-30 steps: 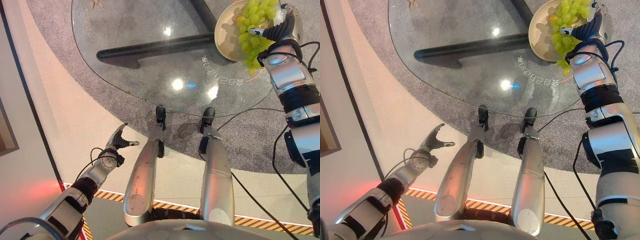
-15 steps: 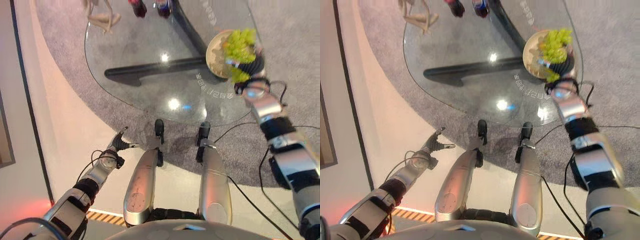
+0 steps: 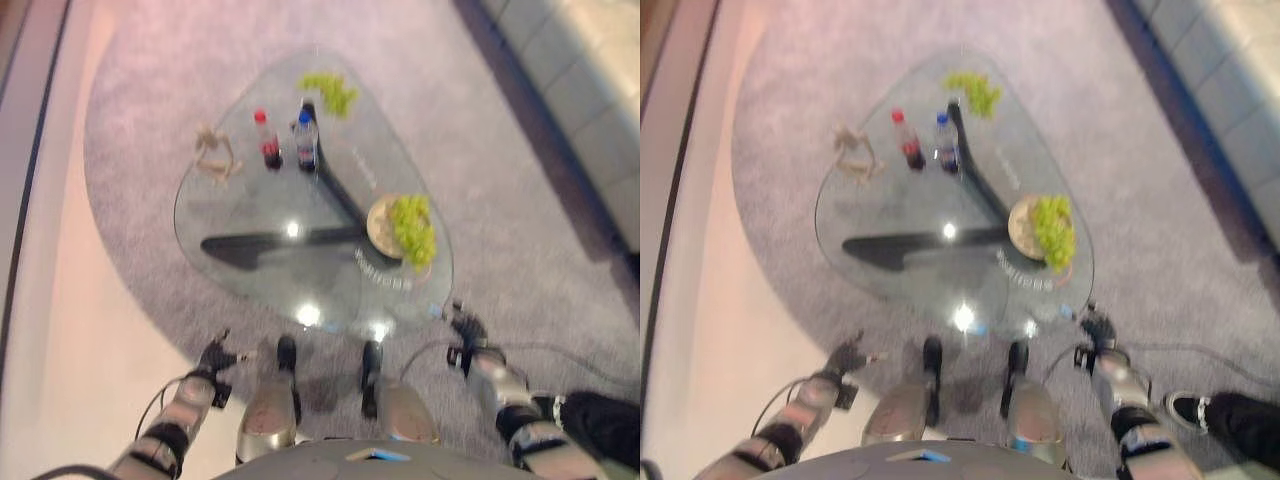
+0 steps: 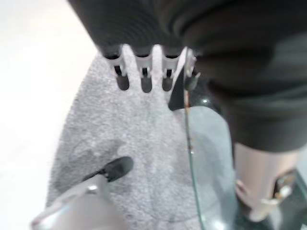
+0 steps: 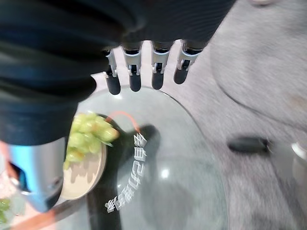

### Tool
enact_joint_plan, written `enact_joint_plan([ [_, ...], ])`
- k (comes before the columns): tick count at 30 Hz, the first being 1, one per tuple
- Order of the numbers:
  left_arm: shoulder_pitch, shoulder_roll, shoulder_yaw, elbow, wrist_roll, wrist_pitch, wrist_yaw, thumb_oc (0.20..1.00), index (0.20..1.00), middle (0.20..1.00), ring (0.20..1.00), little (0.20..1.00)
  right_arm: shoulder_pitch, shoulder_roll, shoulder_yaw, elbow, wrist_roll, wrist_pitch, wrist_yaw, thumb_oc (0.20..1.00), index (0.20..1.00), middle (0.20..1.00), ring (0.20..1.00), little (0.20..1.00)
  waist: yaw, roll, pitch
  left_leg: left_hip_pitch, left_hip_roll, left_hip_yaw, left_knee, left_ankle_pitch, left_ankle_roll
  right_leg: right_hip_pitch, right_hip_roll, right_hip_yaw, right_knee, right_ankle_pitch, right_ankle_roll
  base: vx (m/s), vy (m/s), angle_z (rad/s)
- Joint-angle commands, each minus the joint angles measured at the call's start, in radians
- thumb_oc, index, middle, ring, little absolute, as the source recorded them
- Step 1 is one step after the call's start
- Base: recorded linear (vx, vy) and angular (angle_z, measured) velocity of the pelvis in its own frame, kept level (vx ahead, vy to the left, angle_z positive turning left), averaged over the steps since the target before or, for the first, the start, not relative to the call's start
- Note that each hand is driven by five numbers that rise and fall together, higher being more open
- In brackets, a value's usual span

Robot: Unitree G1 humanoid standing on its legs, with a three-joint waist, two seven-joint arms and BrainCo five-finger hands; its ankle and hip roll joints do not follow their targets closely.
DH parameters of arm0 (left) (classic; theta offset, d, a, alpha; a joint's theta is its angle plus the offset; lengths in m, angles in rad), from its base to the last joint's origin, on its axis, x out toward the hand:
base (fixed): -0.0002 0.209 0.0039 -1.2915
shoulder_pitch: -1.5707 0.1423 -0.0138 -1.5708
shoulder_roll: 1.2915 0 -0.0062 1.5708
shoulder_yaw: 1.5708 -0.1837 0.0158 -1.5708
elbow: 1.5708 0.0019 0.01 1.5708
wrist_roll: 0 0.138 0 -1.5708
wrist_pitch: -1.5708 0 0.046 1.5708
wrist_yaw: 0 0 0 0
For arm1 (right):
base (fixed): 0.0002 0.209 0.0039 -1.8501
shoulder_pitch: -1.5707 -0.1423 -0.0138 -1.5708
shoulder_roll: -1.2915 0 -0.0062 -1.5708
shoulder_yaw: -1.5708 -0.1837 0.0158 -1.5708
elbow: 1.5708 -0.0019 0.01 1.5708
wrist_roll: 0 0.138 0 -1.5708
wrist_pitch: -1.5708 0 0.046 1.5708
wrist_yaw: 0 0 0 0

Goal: Pick up fruits into the plate

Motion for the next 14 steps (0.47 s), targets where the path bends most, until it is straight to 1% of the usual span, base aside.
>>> enact_joint_plan([
  [1, -0.005, -0.027, 0.030, 0.083, 0.018, 0.005, -0.069, 1.000, 1.000, 1.000, 1.000, 1.000, -0.013, 0.006, -0.005, 0.043, -0.004, -0.025, 0.113, 1.000, 1.000, 1.000, 1.000, 1.000, -0.003, 0.002, -0.028, 0.011, -0.063, 0.025, 0.068, -0.138, 0.029, 0.000, 0.025, 0.016, 0.053, -0.036, 0.019, 0.06, 0.113, 0.06],
  [4, 0.014, -0.047, 0.060, 0.124, 0.010, 0.006, -0.112, 1.000, 1.000, 1.000, 1.000, 1.000, 0.019, 0.035, -0.010, 0.122, -0.079, 0.004, 0.135, 1.000, 1.000, 1.000, 1.000, 1.000, -0.013, 0.012, -0.054, 0.048, -0.068, 0.030, 0.042, -0.141, 0.035, 0.032, 0.026, 0.023, 0.034, -0.037, 0.019, 0.04, 0.123, -0.01],
  [5, 0.020, -0.054, 0.072, 0.132, 0.005, 0.022, -0.127, 1.000, 1.000, 1.000, 1.000, 1.000, 0.032, 0.044, -0.010, 0.148, -0.114, 0.021, 0.134, 1.000, 1.000, 1.000, 1.000, 1.000, -0.017, 0.017, -0.064, 0.061, -0.070, 0.031, 0.034, -0.142, 0.036, 0.045, 0.025, 0.025, 0.026, -0.038, 0.019, 0.02, 0.124, -0.03],
  [9, 0.039, -0.071, 0.087, 0.154, -0.018, 0.042, -0.162, 1.000, 1.000, 1.000, 1.000, 1.000, 0.049, 0.053, -0.027, 0.201, -0.125, 0.083, 0.105, 1.000, 1.000, 1.000, 1.000, 1.000, -0.027, 0.035, -0.086, 0.089, -0.078, 0.032, 0.022, -0.150, 0.044, 0.072, 0.024, 0.035, 0.018, -0.044, 0.017, 0.02, 0.101, -0.07],
  [12, 0.046, -0.078, 0.094, 0.160, -0.019, 0.056, -0.174, 1.000, 1.000, 1.000, 1.000, 1.000, 0.052, 0.054, -0.038, 0.207, -0.129, 0.093, 0.103, 1.000, 1.000, 1.000, 1.000, 1.000, -0.031, 0.043, -0.097, 0.100, -0.082, 0.029, 0.023, -0.156, 0.048, 0.082, 0.022, 0.042, 0.016, -0.048, 0.015, 0.01, 0.074, -0.12],
  [14, 0.049, -0.080, 0.089, 0.162, -0.006, 0.059, -0.175, 1.000, 1.000, 1.000, 1.000, 1.000, 0.046, 0.054, -0.029, 0.200, -0.165, 0.077, 0.107, 1.000, 1.000, 1.000, 1.000, 1.000, -0.033, 0.047, -0.104, 0.106, -0.086, 0.026, 0.023, -0.162, 0.053, 0.086, 0.021, 0.051, 0.015, -0.050, 0.014, -0.01, 0.053, -0.07],
])
